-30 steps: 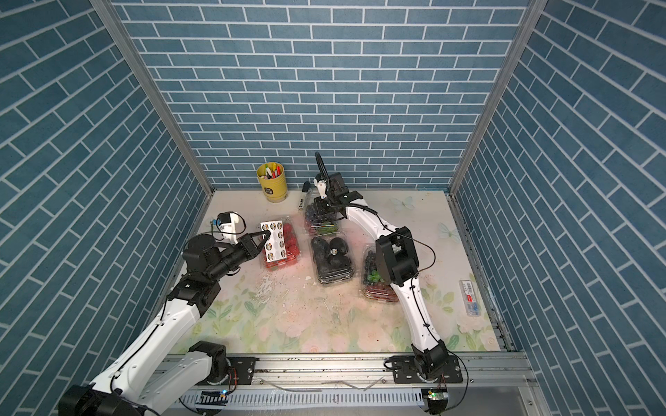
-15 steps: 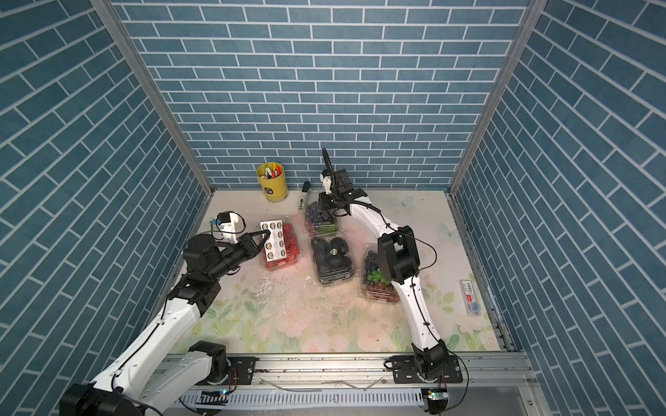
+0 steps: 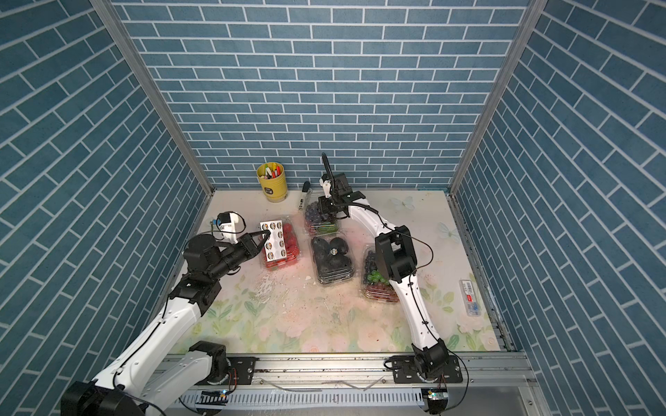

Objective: Label fruit boxes
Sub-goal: Stick the label on the fruit box, then adjust the label sticker.

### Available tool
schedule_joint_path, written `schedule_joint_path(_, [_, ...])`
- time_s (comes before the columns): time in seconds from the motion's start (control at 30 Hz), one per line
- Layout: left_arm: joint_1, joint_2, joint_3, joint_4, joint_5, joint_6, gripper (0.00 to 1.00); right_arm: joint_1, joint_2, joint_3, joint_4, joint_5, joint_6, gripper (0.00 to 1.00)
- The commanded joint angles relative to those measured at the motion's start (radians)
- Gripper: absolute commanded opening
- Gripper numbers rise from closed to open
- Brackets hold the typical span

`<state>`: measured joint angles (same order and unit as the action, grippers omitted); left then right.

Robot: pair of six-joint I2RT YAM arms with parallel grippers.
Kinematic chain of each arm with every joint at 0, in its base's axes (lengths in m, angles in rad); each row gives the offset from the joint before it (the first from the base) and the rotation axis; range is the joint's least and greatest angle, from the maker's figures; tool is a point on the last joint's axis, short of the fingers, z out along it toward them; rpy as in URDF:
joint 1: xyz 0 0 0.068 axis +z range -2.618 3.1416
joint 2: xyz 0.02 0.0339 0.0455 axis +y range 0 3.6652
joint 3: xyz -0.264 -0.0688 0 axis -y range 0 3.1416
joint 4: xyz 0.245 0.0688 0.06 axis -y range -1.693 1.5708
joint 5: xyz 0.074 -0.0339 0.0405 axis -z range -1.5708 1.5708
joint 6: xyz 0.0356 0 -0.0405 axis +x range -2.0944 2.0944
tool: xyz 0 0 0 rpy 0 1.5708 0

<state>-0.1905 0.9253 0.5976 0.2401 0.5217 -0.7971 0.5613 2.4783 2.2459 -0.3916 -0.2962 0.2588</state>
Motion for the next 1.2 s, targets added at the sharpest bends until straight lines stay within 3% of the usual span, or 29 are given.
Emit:
schedule_joint_path(0.0, [0.01, 0.002, -0.01, 0.029, 0.015, -0.001, 0.0, 0.015, 0.012, 0.008, -0.015, -0.037, 0.033, 0.22])
schedule_joint_path(0.3, [0.014, 0.003, -0.009, 0.031, 0.02, -0.004, 0.0, 0.037, -0.048, -0.089, 0.029, -0.037, 0.039, 0.22])
schedule_joint_path(0.5, [0.014, 0.002, -0.007, 0.035, 0.025, -0.006, 0.0, 0.037, -0.19, -0.199, 0.077, -0.003, 0.02, 0.22])
schedule_joint_path(0.7, [0.014, 0.006, -0.013, 0.097, 0.059, -0.032, 0.0, 0.034, -0.437, -0.419, 0.167, 0.069, -0.001, 0.24])
schedule_joint_path(0.93, [-0.025, 0.042, -0.029, 0.299, 0.137, -0.109, 0.0, 0.029, -0.732, -0.747, 0.299, 0.133, 0.044, 0.25])
schedule_joint_path(1.17, [-0.143, 0.12, 0.002, 0.425, 0.128, -0.142, 0.0, 0.028, -1.002, -1.041, 0.454, 0.029, 0.173, 0.28])
